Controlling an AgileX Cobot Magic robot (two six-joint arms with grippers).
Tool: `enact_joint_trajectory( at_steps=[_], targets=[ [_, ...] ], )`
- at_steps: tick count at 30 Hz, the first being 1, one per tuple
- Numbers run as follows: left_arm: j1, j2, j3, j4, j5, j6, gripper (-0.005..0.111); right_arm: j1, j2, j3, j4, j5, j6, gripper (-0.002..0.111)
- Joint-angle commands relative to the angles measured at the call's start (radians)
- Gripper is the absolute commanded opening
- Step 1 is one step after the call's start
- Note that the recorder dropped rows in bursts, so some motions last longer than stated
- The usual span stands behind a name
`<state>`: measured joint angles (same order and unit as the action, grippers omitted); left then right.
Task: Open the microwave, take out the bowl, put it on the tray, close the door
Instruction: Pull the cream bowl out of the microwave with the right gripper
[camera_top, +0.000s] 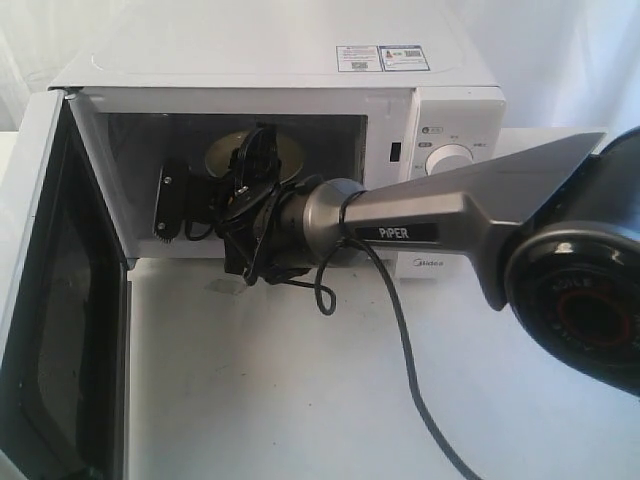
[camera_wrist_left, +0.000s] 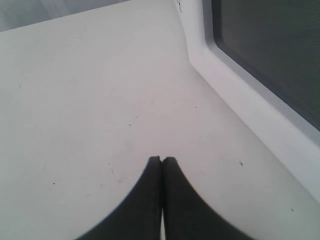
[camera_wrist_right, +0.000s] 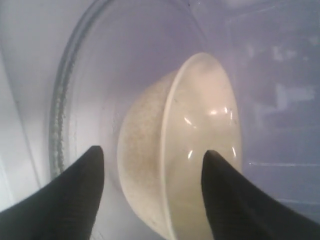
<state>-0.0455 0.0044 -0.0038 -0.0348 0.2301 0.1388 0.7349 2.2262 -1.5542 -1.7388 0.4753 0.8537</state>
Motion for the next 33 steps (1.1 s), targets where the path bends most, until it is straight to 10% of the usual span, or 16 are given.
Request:
enact_joint_trajectory(
  at_steps=[1, 9, 16, 24, 33],
  targets=[
    [-0.001, -0.004, 0.004, -0.008, 0.002, -0.005, 0.0, -0.017, 0.011, -0.013, -0.006, 0.011, 0.007, 0.048],
    [-0.001, -0.004, 0.004, -0.008, 0.002, -0.005, 0.0, -0.019, 0.035, -0.013, -0.006, 0.014, 0.007, 0.043],
    [-0.001, -0.004, 0.004, -0.008, 0.002, -0.005, 0.0, -0.019, 0.035, -0.02, -0.006, 0.029, 0.02, 0.0],
    [-0.001, -0.004, 0.004, -0.008, 0.002, -0.005, 0.0, 0.014, 0.02, -0.02, -0.004, 0.053, 0.02, 0.0],
    [-0.001, -0.004, 0.004, -0.008, 0.002, -0.005, 0.0, 0.227, -0.152, 0.059, 0.489, 0.327, 0.006, 0.0]
  ],
)
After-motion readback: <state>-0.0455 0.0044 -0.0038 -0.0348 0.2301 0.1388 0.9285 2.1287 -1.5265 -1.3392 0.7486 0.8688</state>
